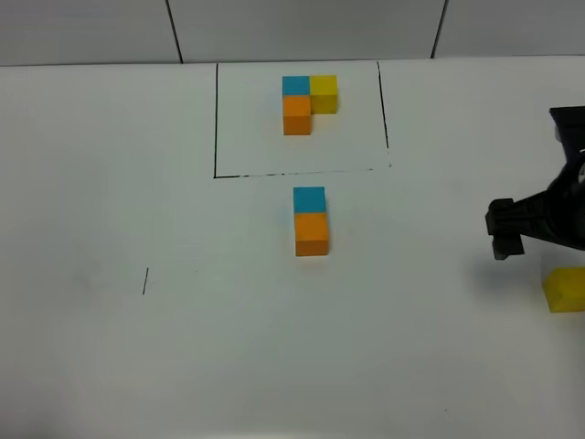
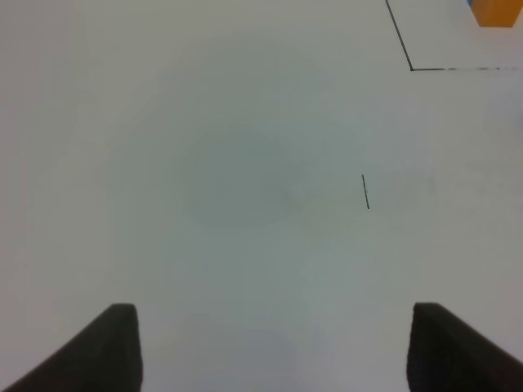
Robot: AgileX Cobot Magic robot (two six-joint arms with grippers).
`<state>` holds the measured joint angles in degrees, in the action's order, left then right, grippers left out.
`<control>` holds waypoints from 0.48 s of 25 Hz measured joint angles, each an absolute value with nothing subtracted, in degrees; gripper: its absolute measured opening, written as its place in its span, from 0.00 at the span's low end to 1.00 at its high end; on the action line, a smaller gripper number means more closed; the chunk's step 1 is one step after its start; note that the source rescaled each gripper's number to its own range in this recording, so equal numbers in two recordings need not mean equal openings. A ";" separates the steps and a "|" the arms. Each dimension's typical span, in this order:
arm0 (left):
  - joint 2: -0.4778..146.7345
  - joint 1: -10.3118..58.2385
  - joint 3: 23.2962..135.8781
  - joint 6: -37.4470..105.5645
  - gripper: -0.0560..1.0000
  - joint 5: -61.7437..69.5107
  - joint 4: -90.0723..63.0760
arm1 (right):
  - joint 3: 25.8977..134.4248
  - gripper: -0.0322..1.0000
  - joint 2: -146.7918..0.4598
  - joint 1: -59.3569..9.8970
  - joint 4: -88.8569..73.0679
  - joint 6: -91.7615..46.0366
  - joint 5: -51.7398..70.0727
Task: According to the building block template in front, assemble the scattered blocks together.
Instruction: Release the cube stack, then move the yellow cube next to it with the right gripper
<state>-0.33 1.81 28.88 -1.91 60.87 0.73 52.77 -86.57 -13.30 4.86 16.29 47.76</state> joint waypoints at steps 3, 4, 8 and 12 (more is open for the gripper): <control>-0.33 1.81 28.88 -1.91 0.50 60.87 0.73 | 50.73 0.99 -86.61 -9.76 2.42 12.71 46.68; -0.33 1.81 28.88 -1.91 0.50 60.87 0.73 | 50.25 0.99 -86.65 -8.80 2.18 11.33 46.51; -0.33 1.81 28.88 -1.91 0.50 60.87 0.73 | 49.80 0.99 -86.65 -6.01 1.81 4.82 45.87; -0.33 1.81 28.88 -1.91 0.50 60.87 0.73 | 49.76 0.99 -86.67 -2.65 0.00 -1.38 45.38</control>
<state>-0.33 1.81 28.88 -1.91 60.87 0.73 49.76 -86.67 -2.65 0.00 -1.38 45.38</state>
